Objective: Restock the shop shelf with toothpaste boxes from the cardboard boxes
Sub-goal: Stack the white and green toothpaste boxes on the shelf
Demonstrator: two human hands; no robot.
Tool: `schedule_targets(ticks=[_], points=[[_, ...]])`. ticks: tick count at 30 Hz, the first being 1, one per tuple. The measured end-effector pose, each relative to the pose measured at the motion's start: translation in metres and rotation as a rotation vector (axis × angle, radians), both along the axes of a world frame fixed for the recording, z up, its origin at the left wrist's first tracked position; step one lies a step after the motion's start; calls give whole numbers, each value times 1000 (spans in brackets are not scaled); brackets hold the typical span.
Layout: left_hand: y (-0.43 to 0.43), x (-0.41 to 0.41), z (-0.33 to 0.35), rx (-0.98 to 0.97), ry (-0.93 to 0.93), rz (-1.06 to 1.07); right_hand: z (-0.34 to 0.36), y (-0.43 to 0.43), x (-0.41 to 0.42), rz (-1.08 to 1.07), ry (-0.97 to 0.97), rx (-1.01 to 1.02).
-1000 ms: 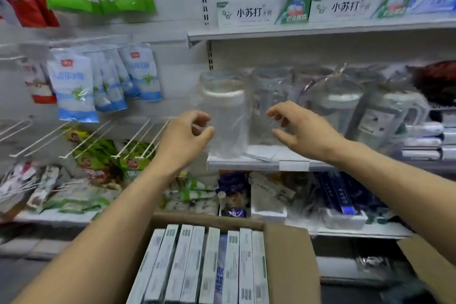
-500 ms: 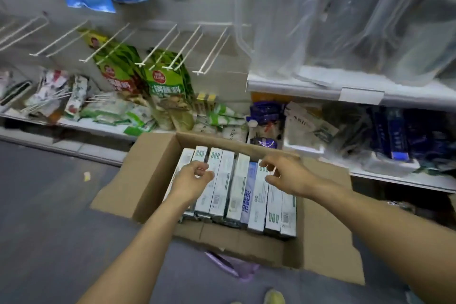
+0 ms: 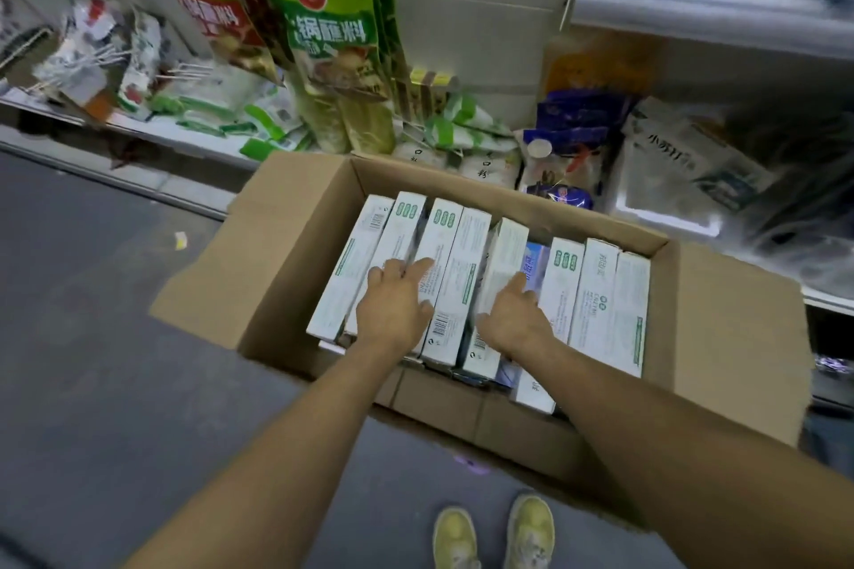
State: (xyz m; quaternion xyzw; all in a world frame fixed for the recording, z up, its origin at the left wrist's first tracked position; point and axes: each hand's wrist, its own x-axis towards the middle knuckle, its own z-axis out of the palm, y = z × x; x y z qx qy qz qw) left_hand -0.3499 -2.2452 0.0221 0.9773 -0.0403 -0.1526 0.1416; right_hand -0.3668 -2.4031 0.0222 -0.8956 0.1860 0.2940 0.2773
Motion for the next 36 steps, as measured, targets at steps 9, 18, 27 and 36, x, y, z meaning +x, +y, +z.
schedule_targets(ticks=[9,18,27,36], points=[[-22,15,0,263,6,-26,-16,10,6,-192,30,81],[-42,25,0,292,126,41,3,-10,-4,-386,-43,238],[-9,29,38,-165,232,320,50,-45,-25,-585,-59,564],[-9,-16,143,-1030,415,624,150,-75,-46,-453,-116,796]])
